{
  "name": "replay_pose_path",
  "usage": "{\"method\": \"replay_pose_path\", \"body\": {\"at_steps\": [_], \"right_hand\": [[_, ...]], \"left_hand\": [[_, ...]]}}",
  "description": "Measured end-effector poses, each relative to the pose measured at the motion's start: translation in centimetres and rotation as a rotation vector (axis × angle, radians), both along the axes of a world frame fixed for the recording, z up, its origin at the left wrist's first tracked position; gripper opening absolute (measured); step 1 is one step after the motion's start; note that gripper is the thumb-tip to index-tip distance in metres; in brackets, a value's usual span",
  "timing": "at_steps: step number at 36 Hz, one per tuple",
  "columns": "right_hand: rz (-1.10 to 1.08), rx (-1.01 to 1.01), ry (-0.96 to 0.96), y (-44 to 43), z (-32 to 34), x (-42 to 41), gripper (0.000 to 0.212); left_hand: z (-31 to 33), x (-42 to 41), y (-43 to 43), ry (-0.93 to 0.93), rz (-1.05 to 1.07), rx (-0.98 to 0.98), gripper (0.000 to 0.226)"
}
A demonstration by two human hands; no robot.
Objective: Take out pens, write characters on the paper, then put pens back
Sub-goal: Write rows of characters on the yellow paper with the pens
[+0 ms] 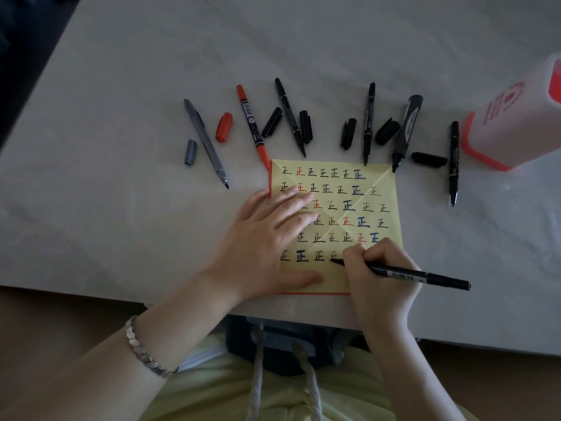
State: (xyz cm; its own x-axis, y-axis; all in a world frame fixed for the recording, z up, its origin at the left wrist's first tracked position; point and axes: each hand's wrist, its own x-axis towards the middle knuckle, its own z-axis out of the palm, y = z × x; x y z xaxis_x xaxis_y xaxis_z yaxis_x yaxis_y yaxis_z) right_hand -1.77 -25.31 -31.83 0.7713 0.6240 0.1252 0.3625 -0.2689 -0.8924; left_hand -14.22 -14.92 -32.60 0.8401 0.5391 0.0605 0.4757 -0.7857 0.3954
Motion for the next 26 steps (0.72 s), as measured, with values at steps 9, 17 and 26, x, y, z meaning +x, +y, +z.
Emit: {"method": "replay_pose_path", "body": {"at_steps": [9,17,26], "right_hand": [[-0.121,0.004,0.055,-0.1,0.2,0.0,0.026],[-0.199,0.077,0.301,0.4,1.3,0.8,0.030],[0.084,-0.028,0.869,3.5,5.4,6.5,0.015]], "left_hand": [[-0.1,-0.1,0.0,0.003,-0.003,0.004,0.082],[-0.1,0.0,0.0,0.019,-0.009,-0.003,0.081],[-0.2,-0.2,0.0,-0.036,-0.027,0.013,0.079]]}}
